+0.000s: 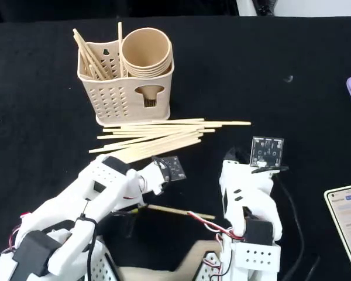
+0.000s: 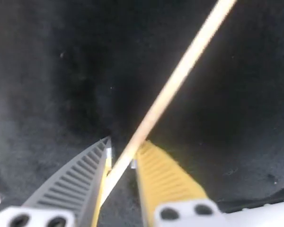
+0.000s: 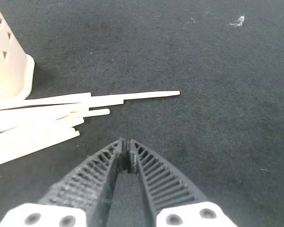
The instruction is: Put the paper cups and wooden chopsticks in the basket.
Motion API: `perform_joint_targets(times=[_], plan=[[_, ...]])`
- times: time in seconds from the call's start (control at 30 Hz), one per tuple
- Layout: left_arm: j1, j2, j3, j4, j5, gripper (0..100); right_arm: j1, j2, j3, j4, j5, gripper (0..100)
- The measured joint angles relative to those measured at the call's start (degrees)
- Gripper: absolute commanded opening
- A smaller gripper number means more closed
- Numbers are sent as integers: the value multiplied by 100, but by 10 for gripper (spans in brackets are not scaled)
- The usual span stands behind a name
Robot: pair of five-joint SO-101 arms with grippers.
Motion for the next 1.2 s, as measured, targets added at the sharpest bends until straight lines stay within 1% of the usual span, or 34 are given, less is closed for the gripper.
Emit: perform_joint_targets(times=[0.1,0.17,0.4,0.47,0.6,0.8,0.87,0.97,1.13,1.2], plan=[[9,62,-79,62,-9,31,0,0,0,0,0,15],[9,79,-264,299,-9,31,0,0,0,0,0,15],[0,88,-1530,1952,-9,31,0,0,0,0,0,15],[-9,88,-1820,2171,-9,31,0,0,0,0,0,15],[-62,97,-2092,2277,-9,31,0,0,0,0,0,15],[-62,97,-2136,2409,-9,31,0,0,0,0,0,15],[70,97,-2136,2576,-9,31,0,0,0,0,0,15],[352,97,-2013,2611,9,31,0,0,0,0,0,15],[747,97,-1969,2611,387,36,0,0,0,0,0,15],[949,97,-1969,2611,431,37,0,0,0,0,0,15]])
